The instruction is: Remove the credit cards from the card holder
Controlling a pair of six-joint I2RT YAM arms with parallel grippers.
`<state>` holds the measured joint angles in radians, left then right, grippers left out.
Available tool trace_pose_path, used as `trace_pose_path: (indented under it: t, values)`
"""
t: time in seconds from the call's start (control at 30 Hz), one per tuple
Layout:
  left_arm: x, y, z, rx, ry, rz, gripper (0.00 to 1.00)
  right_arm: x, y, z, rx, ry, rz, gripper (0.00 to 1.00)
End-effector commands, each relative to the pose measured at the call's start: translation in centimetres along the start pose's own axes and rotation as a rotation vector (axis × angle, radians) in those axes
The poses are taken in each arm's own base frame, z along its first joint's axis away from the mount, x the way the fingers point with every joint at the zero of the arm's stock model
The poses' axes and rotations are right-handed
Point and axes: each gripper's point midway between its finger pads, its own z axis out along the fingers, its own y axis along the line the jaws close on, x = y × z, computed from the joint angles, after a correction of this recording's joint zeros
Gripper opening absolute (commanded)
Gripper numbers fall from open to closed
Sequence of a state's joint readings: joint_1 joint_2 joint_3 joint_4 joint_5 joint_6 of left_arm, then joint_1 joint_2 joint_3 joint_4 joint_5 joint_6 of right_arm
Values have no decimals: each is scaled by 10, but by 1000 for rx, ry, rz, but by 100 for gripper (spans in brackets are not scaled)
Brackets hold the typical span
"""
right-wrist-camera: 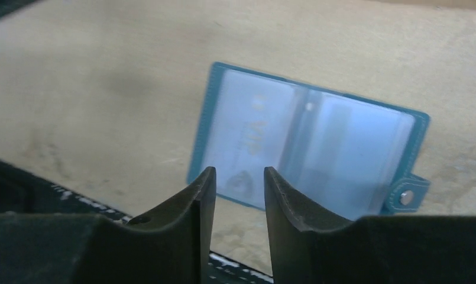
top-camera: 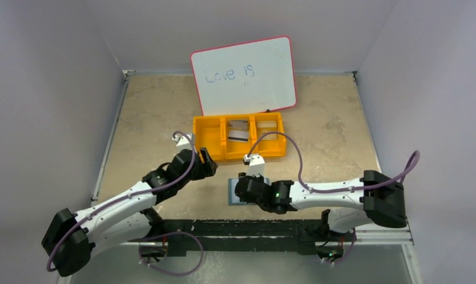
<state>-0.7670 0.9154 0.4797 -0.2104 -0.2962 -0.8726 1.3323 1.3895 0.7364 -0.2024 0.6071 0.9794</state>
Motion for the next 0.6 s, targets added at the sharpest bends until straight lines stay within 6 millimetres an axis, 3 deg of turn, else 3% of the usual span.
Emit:
trace_pose_path:
  t: [0.0, 0.1, 0.3, 0.57]
  values:
    - [-18, -3, -4, -15, -68, -67, 63, -20, 37, -9, -163, -32, 54, 43]
    - [-30, 12, -11, -78, -142, -106, 65, -17, 40, 1, -130, -31, 43, 50]
    - [-50, 19, -27, -93, -235, -123, 68, 1, 30, 26, 11, 12, 7, 50]
    - [-46, 23, -27, -111, -222, -115, 69, 14, 15, 37, 95, 44, -92, 50]
